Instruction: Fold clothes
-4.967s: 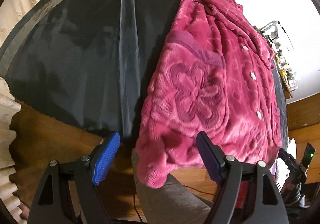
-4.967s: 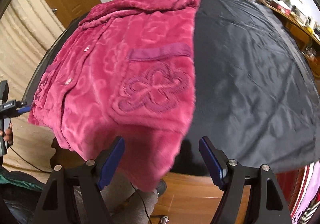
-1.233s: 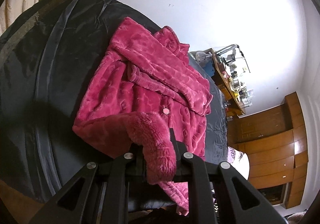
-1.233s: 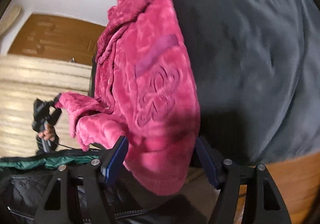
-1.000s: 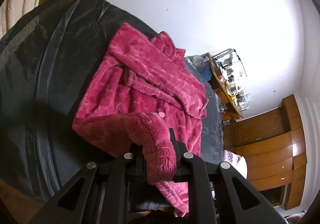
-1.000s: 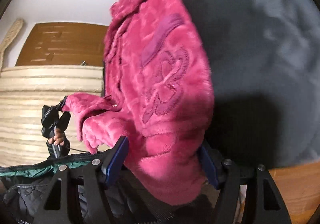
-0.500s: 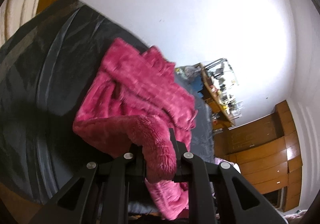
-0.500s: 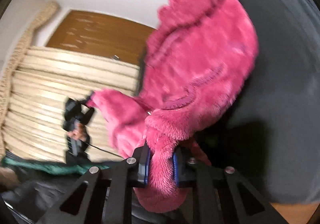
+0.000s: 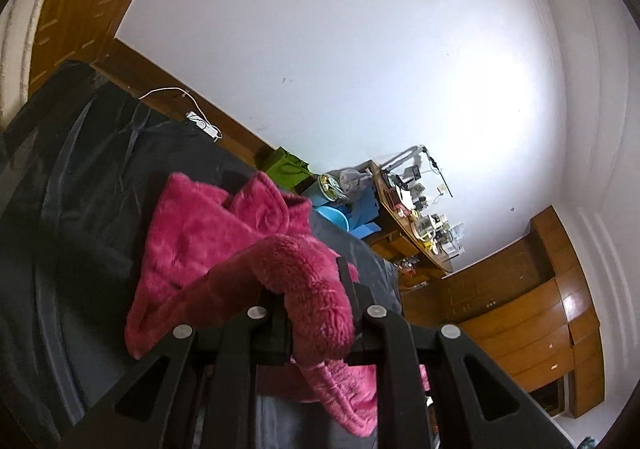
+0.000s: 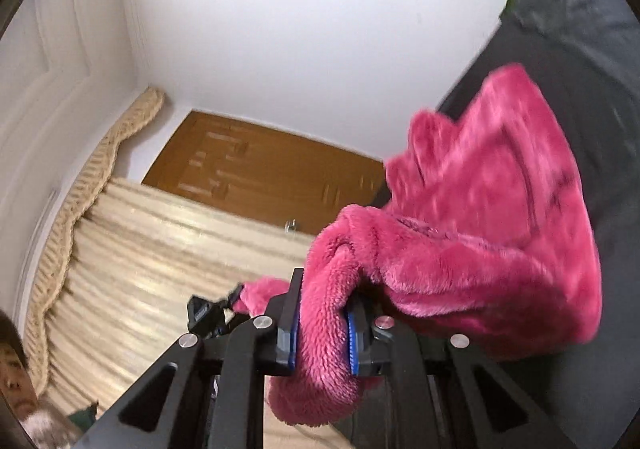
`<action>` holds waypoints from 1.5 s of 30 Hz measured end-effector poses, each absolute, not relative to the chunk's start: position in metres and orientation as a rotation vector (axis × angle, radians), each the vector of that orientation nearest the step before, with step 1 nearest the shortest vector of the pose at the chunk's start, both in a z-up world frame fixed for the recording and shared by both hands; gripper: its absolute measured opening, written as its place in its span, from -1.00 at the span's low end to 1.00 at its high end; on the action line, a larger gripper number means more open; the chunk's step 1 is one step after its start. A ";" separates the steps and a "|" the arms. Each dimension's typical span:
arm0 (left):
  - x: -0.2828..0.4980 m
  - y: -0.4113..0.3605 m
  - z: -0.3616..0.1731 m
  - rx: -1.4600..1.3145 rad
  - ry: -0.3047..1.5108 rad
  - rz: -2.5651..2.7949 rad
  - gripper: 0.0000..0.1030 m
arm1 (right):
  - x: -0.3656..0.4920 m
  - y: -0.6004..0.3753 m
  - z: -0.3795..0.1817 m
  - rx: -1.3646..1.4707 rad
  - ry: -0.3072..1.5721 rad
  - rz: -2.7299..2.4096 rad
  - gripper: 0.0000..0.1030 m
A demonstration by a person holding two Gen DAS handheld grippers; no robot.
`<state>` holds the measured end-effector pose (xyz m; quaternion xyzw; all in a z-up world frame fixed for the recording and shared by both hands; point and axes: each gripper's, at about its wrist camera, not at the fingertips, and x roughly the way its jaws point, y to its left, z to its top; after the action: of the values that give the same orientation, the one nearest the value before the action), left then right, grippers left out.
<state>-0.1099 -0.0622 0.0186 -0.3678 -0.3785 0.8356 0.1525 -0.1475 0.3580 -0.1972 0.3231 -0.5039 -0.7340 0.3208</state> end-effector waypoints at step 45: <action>-0.293 -0.075 -0.135 -1.350 -0.897 2.310 0.52 | -0.304 0.269 -0.231 1.423 -0.334 -2.521 0.53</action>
<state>-0.2927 -0.0753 -0.1347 -0.4724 -0.3139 0.8081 0.1591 -0.3044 0.2687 -0.2310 0.4853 -0.1137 -0.8595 0.1134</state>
